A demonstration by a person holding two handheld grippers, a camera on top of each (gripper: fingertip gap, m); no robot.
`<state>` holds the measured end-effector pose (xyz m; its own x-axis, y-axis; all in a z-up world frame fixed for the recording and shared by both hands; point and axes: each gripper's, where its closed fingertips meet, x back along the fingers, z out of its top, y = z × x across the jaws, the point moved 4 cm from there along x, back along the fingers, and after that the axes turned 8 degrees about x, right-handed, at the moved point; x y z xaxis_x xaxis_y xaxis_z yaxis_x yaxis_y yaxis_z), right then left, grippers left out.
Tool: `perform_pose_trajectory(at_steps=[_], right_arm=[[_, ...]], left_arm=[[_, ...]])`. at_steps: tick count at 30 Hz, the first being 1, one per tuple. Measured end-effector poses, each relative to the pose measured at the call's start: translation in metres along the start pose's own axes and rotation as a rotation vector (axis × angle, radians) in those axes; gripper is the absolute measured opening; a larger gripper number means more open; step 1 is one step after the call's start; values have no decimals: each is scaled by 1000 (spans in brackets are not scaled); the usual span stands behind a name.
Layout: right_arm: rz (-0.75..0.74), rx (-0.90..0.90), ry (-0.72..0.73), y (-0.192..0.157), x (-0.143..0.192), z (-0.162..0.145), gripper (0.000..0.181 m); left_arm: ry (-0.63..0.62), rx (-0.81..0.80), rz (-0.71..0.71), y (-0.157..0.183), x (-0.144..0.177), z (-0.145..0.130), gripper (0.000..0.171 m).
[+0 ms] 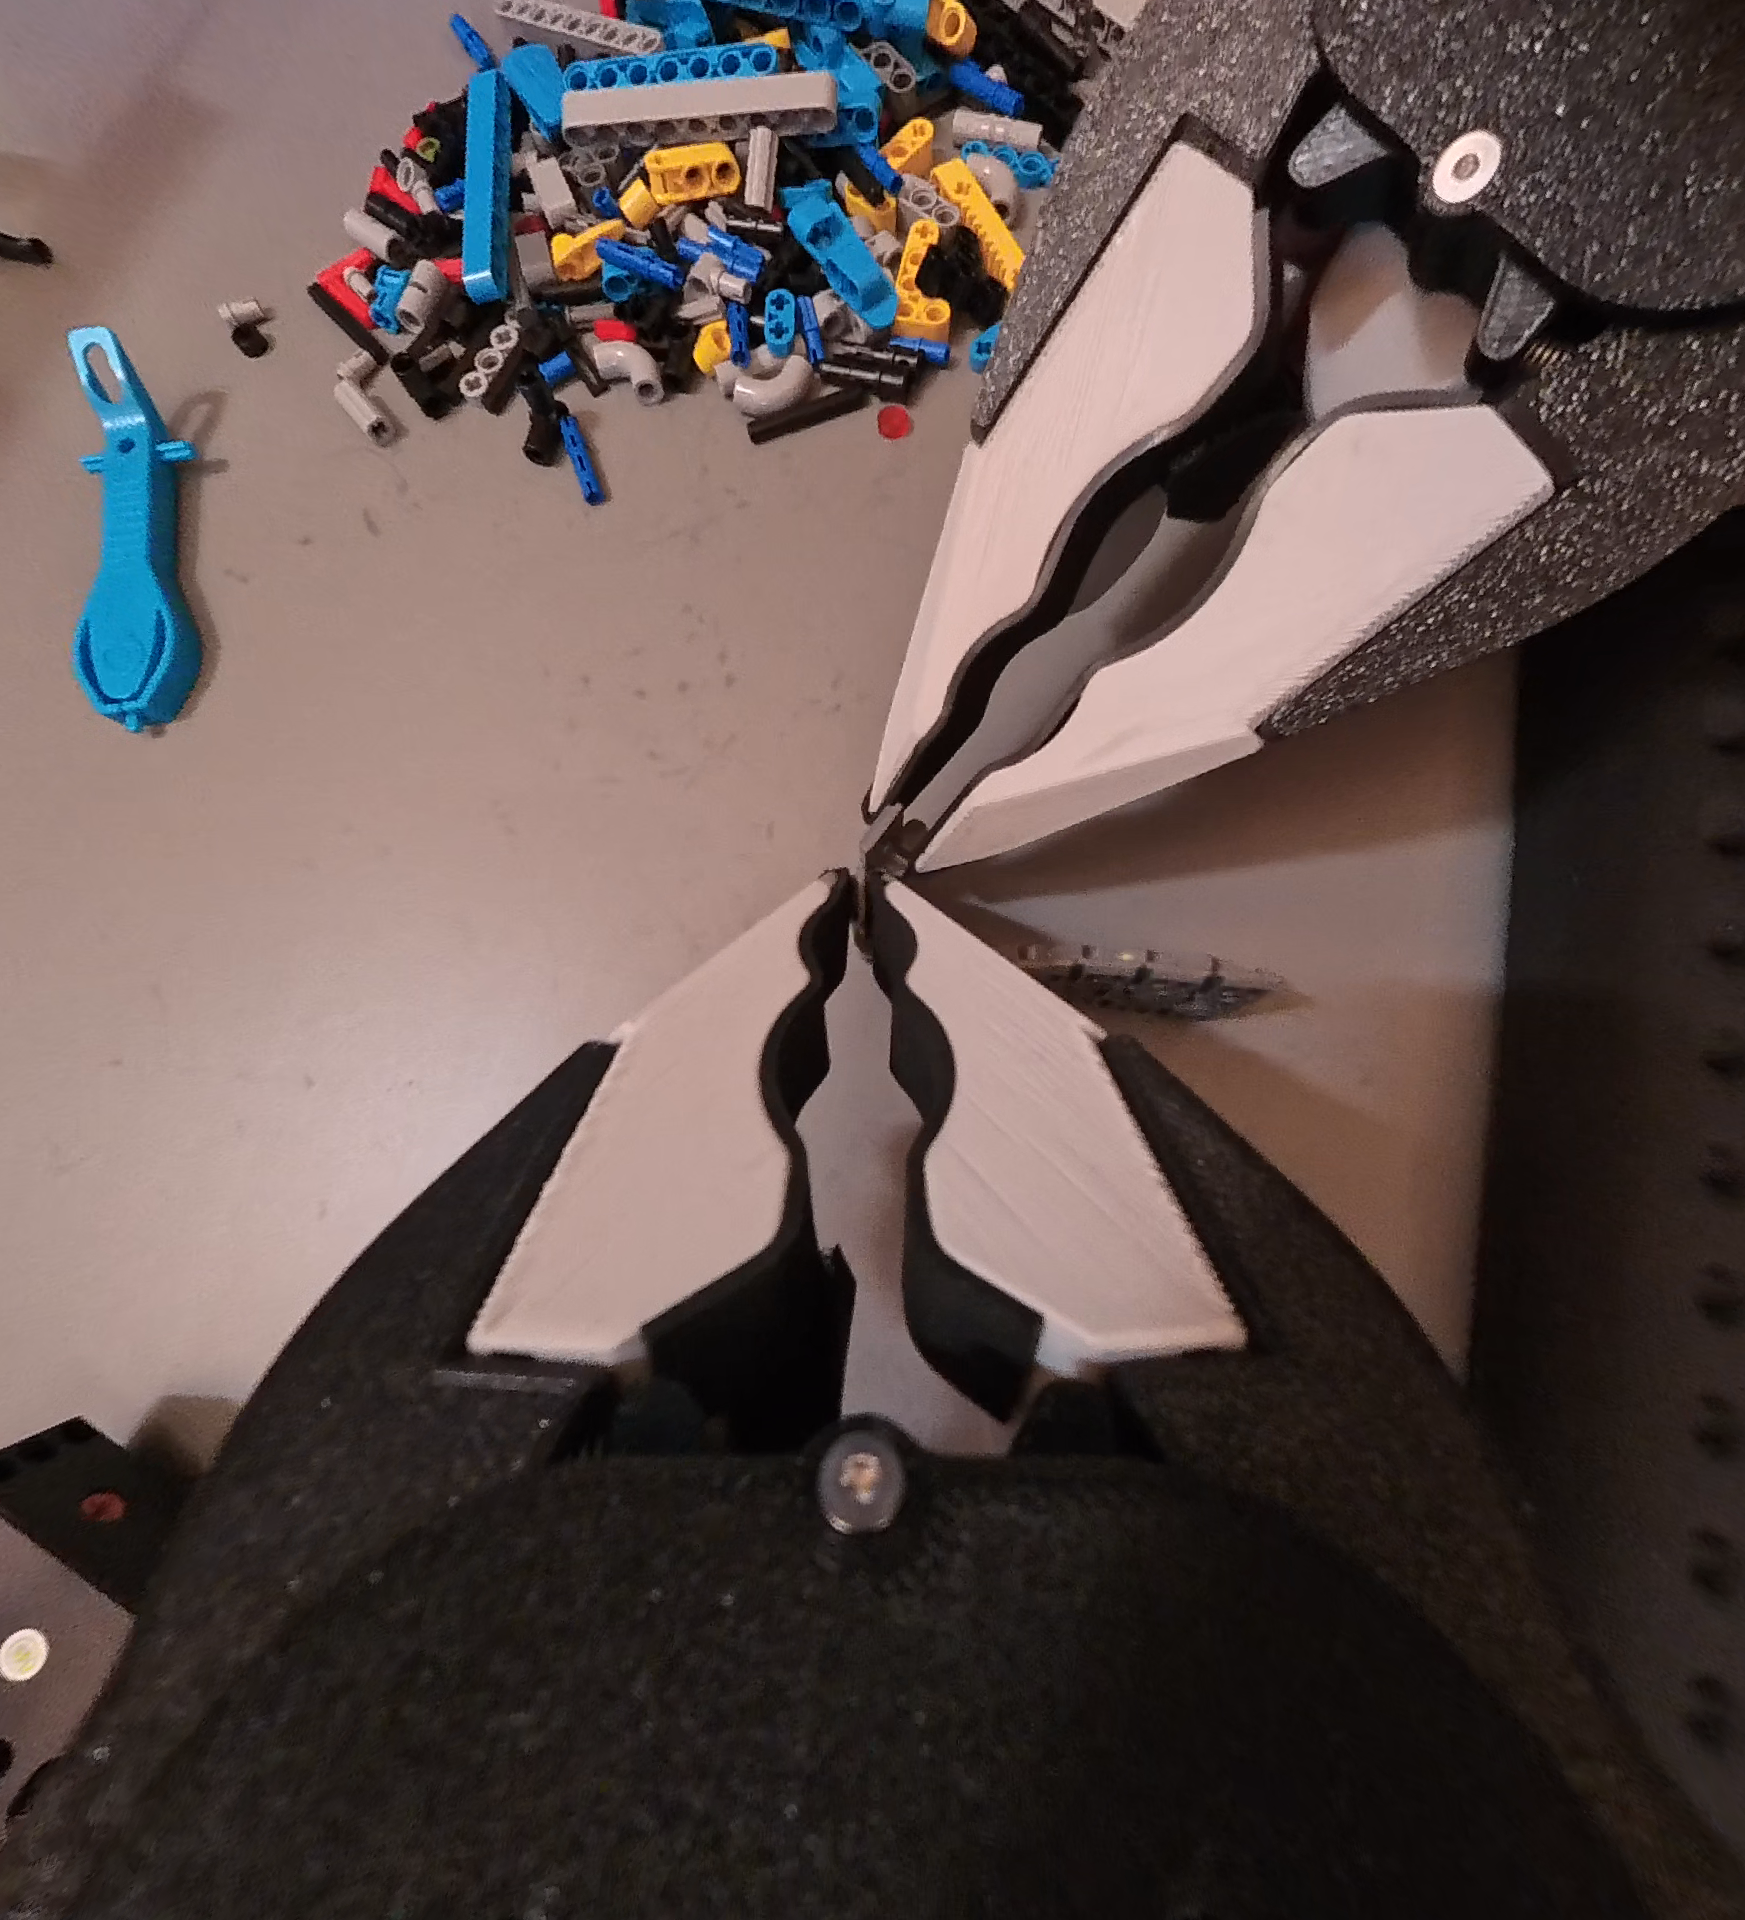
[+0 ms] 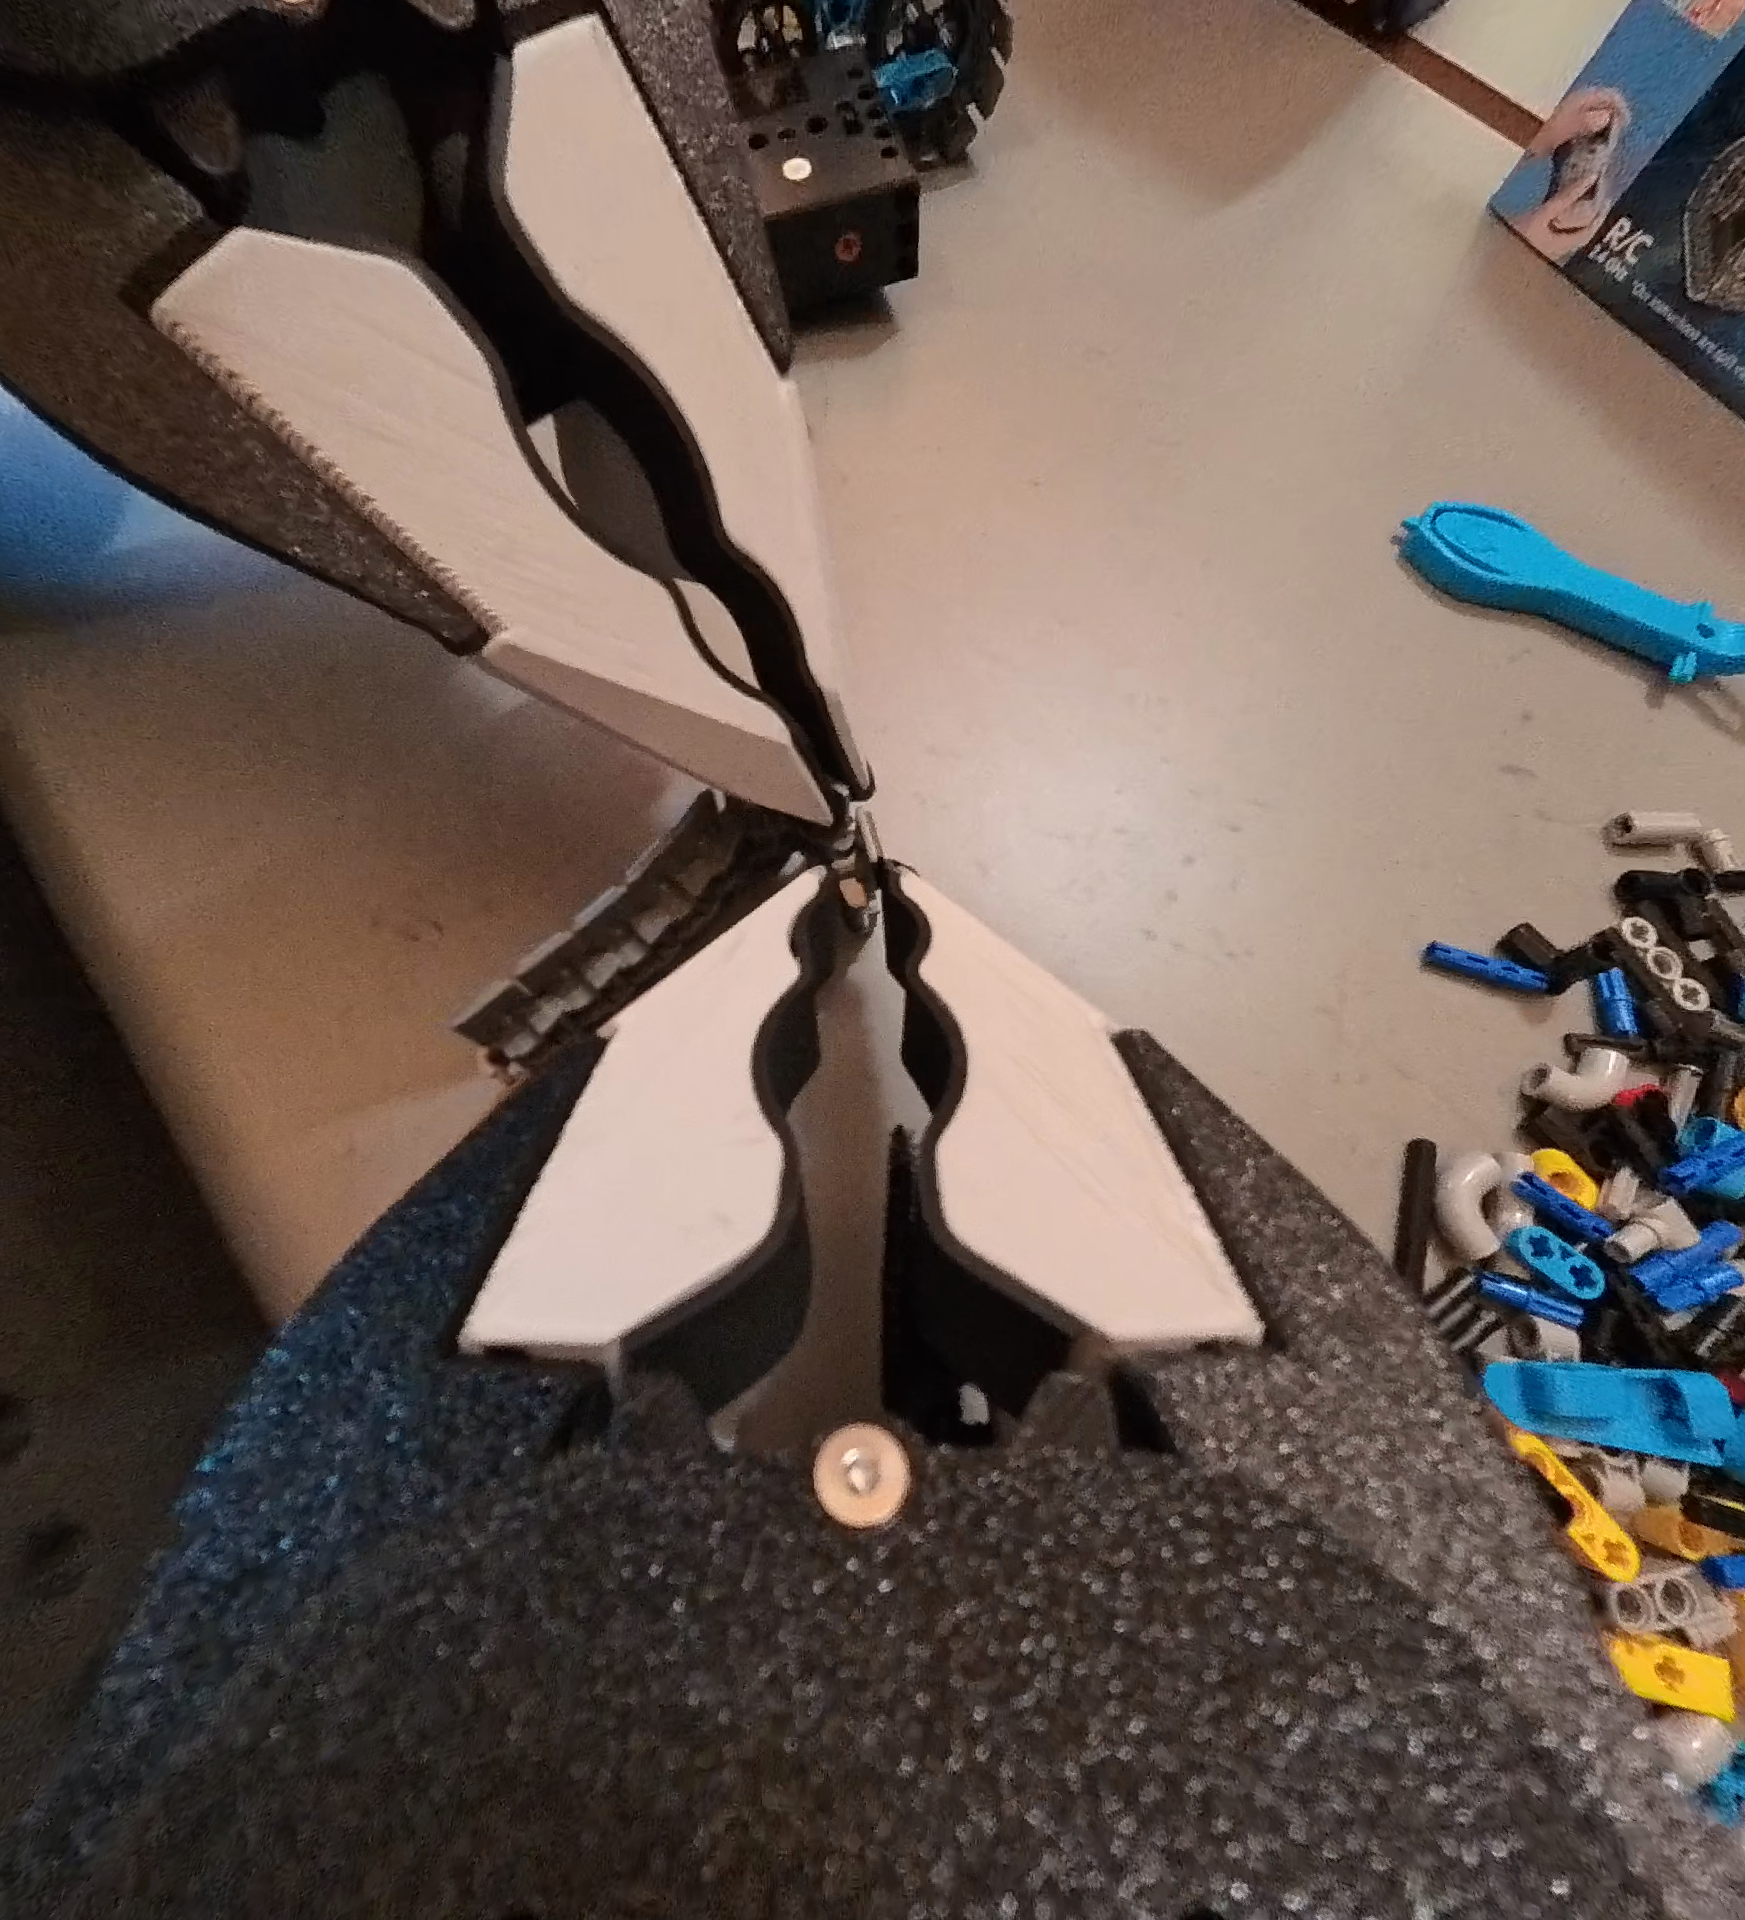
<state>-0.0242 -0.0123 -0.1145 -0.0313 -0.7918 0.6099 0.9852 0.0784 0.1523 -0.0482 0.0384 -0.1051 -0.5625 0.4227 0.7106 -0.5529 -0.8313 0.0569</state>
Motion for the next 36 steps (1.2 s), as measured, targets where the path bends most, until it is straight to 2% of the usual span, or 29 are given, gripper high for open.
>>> perform_pose_trajectory(at_steps=[8, 11, 16, 22, 29, 30, 32, 34, 36], right_arm=[[84, -85, 107, 7, 7, 6, 6], [128, -72, 61, 2, 1, -1, 12], [87, -36, 48, 4, -1, 1, 5], [122, -196, 36, 11, 1, -2, 2], [-38, -228, -7, 20, 0, -2, 1], [-74, -230, -13, 23, -1, -2, 1], [-295, -200, -75, 58, 9, -12, 0], [-175, -388, 38, 68, 13, -15, 1], [-115, -433, 67, 66, 16, -20, 1]], left_arm=[[24, 6, -36, 1, 0, -1, 1], [28, 16, -43, 1, 0, -1, 1], [32, -2, -39, 2, 0, -1, 2], [74, -25, 22, 3, -4, 1, 2], [73, -135, 219, 2, -12, 7, 2], [67, -124, 198, 3, -13, 7, 2], [91, -102, 29, 30, -16, 10, 1], [98, -170, 135, 31, -20, 12, 2], [103, -163, 102, 29, -19, 12, 2]])
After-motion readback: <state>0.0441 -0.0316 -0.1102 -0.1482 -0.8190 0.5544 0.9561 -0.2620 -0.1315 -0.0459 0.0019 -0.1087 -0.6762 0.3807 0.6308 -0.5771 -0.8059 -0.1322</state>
